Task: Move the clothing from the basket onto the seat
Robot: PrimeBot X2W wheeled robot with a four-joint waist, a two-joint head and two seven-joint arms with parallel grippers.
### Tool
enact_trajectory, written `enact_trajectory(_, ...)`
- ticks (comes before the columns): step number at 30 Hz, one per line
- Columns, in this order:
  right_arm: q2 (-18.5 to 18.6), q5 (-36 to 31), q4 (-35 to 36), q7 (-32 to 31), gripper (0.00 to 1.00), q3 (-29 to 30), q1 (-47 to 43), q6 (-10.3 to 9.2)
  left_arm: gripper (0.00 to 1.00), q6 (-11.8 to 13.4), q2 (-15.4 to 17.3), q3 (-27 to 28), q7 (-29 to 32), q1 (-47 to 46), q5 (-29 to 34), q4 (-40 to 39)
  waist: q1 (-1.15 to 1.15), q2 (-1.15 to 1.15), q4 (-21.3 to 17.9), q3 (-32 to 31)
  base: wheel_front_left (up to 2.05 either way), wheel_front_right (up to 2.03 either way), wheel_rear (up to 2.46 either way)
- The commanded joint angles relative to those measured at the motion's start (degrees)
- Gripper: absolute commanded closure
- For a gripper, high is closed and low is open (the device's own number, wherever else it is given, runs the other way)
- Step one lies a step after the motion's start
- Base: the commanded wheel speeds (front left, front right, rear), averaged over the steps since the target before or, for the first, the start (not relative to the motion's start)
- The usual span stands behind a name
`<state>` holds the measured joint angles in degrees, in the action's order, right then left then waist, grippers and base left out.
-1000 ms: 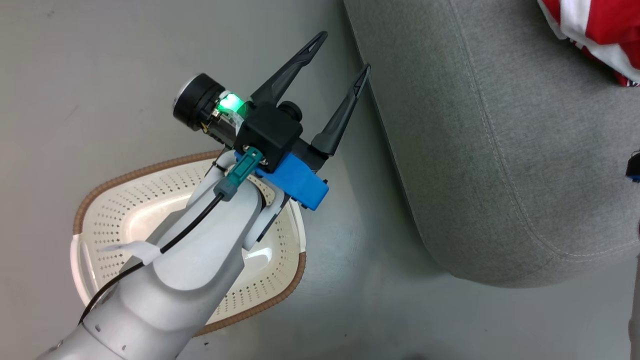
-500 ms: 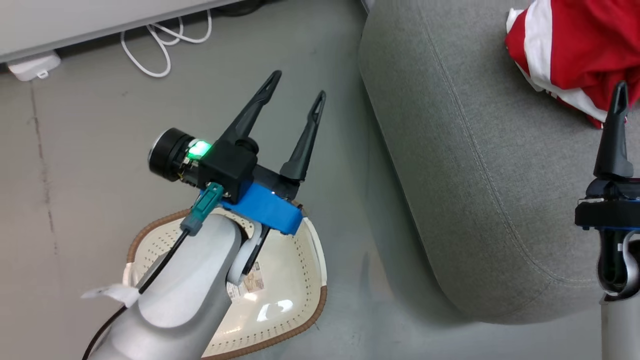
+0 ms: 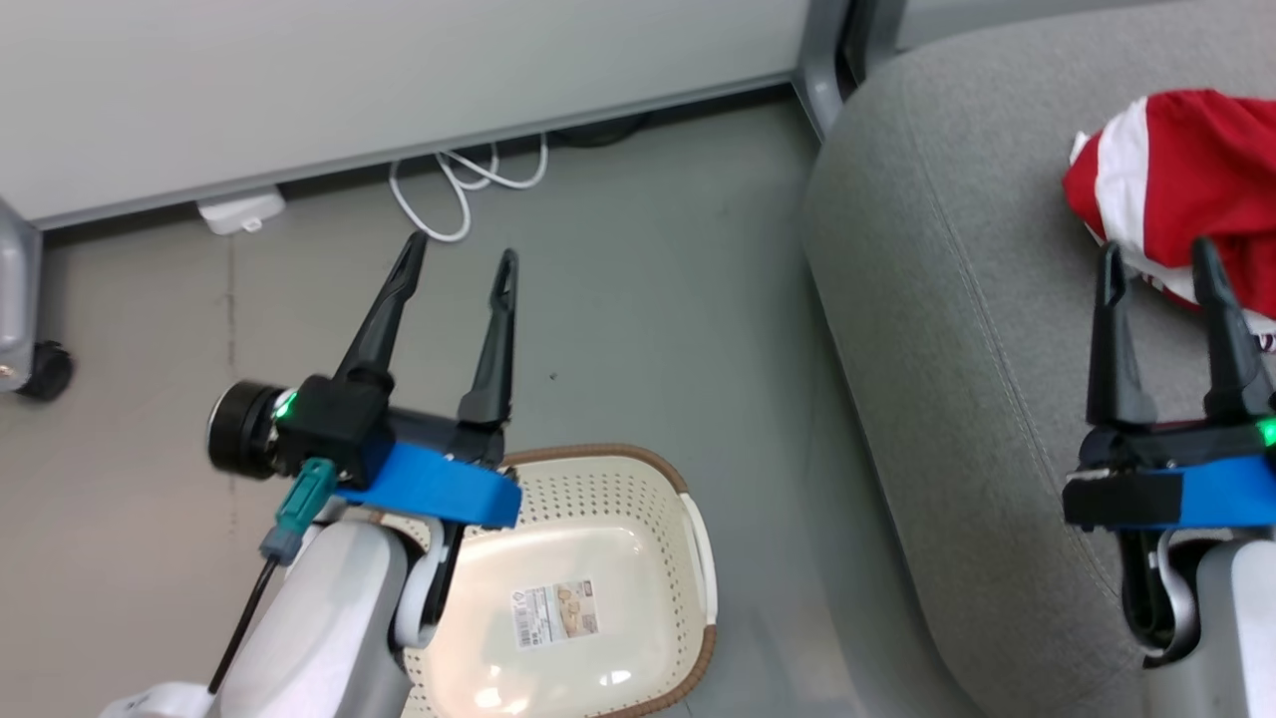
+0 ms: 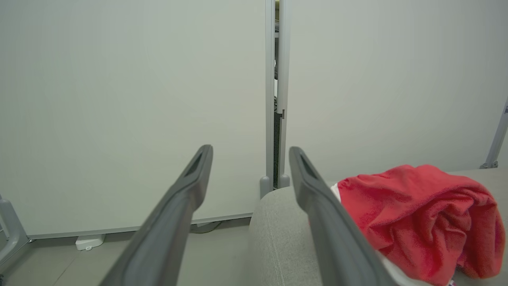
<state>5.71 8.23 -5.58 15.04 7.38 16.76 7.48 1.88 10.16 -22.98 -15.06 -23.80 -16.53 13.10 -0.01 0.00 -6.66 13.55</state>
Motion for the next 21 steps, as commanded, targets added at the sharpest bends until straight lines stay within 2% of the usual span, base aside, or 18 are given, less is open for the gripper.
enact_trajectory(1, -0.3, 0.1, -0.4, 0.2, 0.00, -0.4, -1.5, 0.03, 0.00, -0.3, -0.1, 1.3, -0.2, 1.3, 0.4, -0.3, 0.01, 0.00, 1.6, -1.7, 0.00, 0.00, 0.00)
enact_trajectory(12, -1.5, -0.8, -1.1, 0.2, 0.00, -2.2, -5.9, 0.03, 0.00, -1.9, -1.5, 9.4, -0.2, 9.6, 1.6, 1.0, 0.01, 0.00, 4.3, -6.1, 0.00, 0.00, 0.00)
enact_trajectory(21, -2.5, -0.9, -3.3, 0.2, 0.00, -2.9, -10.6, 0.03, 0.00, -4.1, -4.3, 14.7, -0.2, 14.7, 3.3, 2.3, 0.01, 0.00, 6.2, -9.9, 0.00, 0.00, 0.00)
